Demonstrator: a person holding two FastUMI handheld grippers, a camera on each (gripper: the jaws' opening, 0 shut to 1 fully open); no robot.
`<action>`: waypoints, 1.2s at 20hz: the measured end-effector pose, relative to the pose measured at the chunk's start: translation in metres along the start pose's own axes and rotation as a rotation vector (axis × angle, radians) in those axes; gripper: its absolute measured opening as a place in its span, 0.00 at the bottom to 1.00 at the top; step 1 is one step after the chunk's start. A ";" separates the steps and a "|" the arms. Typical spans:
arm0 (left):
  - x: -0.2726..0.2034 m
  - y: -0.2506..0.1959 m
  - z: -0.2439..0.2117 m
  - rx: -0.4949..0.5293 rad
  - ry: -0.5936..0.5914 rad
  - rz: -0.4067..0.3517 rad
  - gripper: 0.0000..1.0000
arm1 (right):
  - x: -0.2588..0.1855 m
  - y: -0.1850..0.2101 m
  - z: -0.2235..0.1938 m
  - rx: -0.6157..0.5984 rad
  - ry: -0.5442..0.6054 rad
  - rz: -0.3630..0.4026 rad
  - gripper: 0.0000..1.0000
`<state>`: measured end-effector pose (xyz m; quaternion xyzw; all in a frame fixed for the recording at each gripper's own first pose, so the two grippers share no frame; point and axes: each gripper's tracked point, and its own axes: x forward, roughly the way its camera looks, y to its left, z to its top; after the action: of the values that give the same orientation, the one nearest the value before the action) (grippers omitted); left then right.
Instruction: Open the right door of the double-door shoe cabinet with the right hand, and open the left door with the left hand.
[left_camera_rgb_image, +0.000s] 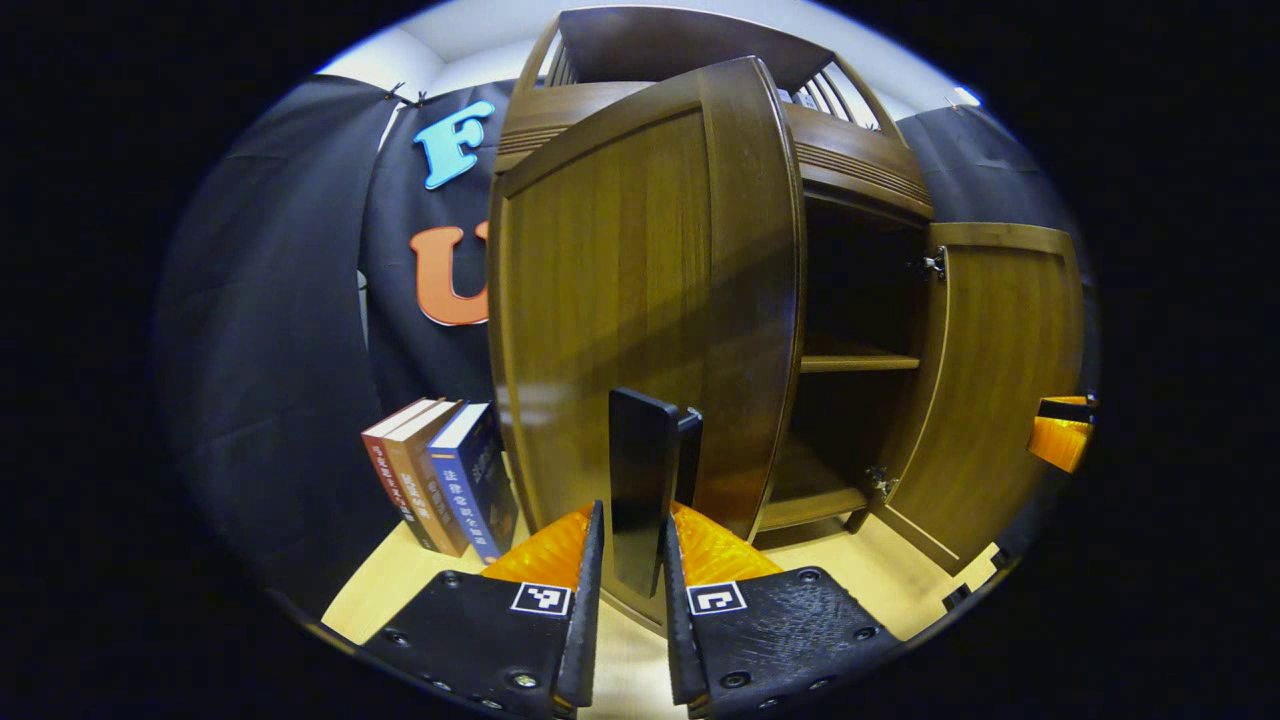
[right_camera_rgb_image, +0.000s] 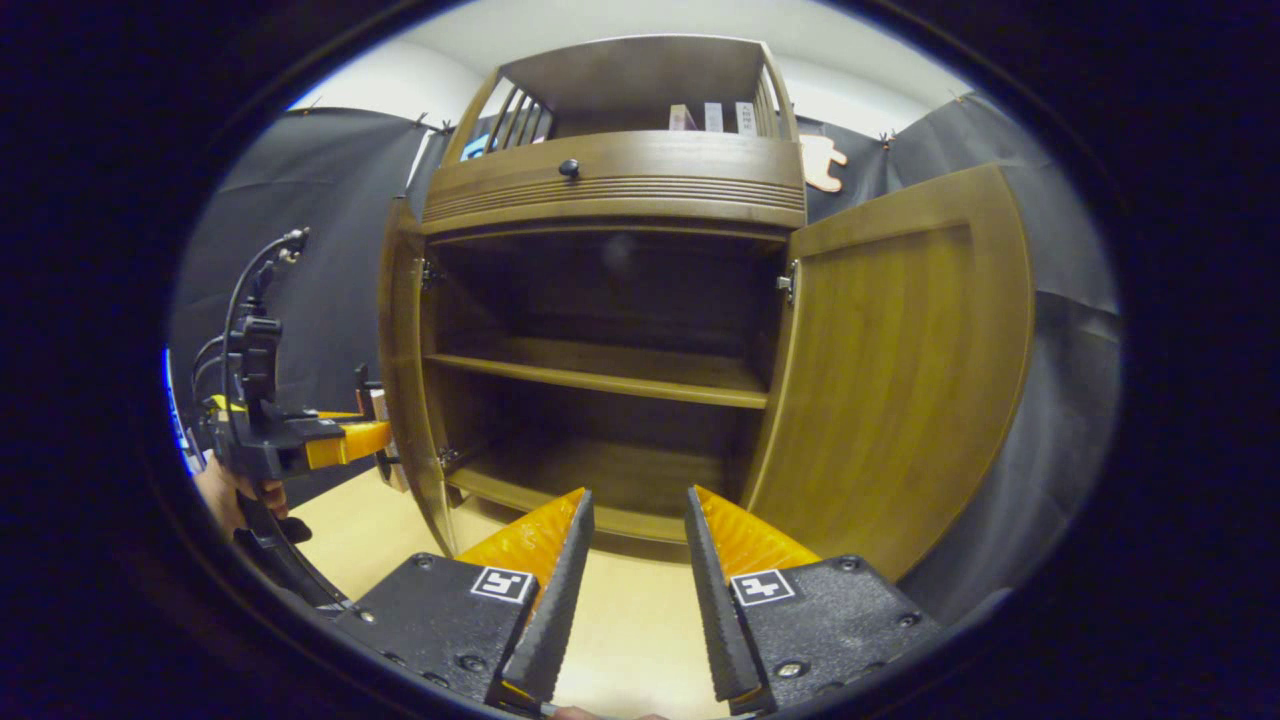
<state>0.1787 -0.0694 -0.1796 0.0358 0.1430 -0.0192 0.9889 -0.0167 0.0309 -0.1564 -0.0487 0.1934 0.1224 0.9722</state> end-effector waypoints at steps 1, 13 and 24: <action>-0.002 0.005 -0.001 0.002 0.000 0.017 0.28 | 0.002 0.001 -0.001 0.003 0.000 0.001 0.55; -0.017 0.054 -0.002 -0.029 -0.020 0.150 0.27 | 0.018 0.014 -0.001 0.040 0.008 -0.013 0.74; -0.024 0.072 -0.006 -0.072 -0.015 0.127 0.15 | 0.031 0.040 0.005 0.011 0.014 0.005 0.79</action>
<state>0.1580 0.0035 -0.1735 0.0091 0.1338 0.0486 0.9898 0.0031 0.0773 -0.1656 -0.0437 0.2011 0.1232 0.9708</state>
